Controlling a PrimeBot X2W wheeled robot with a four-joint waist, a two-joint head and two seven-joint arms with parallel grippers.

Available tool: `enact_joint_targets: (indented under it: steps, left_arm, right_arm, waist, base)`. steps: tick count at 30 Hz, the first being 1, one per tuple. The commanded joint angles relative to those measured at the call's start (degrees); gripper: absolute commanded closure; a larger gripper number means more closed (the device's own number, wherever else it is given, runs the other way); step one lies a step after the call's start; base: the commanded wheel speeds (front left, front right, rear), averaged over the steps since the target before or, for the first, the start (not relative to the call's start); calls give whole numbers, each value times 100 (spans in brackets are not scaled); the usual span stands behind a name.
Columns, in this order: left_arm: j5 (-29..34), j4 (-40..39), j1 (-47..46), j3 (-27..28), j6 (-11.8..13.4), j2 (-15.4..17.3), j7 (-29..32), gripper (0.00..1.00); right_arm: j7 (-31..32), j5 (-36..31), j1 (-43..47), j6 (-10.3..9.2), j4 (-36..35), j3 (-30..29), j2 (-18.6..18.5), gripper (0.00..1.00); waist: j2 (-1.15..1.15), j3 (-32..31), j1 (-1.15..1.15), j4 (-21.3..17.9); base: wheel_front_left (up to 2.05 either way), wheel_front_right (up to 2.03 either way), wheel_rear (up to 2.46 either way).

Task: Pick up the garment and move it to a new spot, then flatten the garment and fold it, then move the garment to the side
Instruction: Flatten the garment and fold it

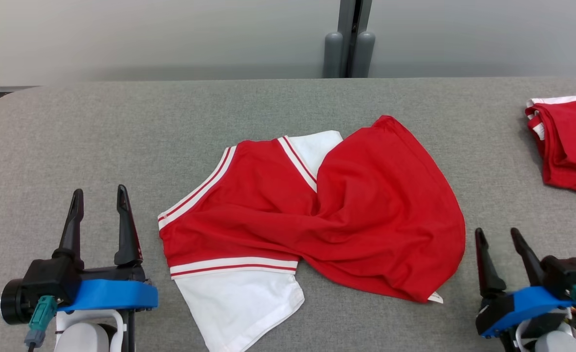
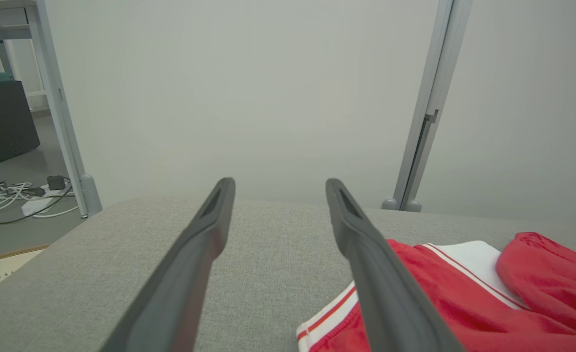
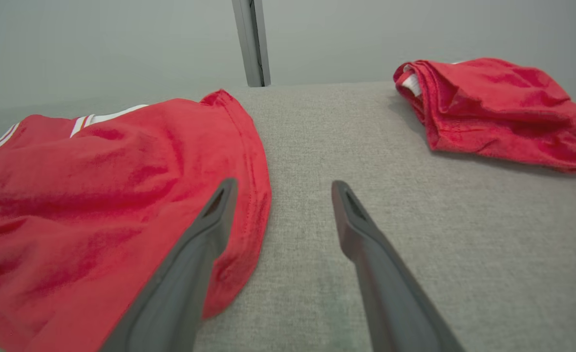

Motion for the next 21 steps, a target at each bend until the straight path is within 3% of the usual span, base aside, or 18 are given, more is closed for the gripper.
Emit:
enact_joint_targets:
  steps: [1, 14, 16, 17, 21]
  left_arm:
    - [46, -32, -77, 33, -36, 2, -23, 0]
    - [112, -24, -131, -18, -125, -87, -23, 0]
    - [115, -33, -103, 4, -130, -88, -23, 0]
    - [115, -34, -97, 11, -131, -89, -23, 0]
    - [110, -11, -95, 25, -129, -92, -23, 0]
  right_arm:
    - [26, -42, -87, 1, 56, 55, -40, 0]
    - [218, -6, -492, 1, 1426, 452, -72, 0]
    - [207, 58, -515, 1, 1550, 519, -60, 89]
    - [192, 97, -543, 1, 1587, 551, -68, 100]
    - [4, 206, -730, 0, 1604, 555, -195, 100]
  waist:
    - [0, 17, 0, 18]
    - [0, 74, 0, 276]
    - [0, 84, 0, 273]
    - [0, 87, 0, 265]
    - [0, 85, 0, 222]
  base:
    - [0, 0, 0]
    - [0, 0, 0]
    - [0, 0, 0]
    - [0, 0, 0]
    - [0, 0, 0]
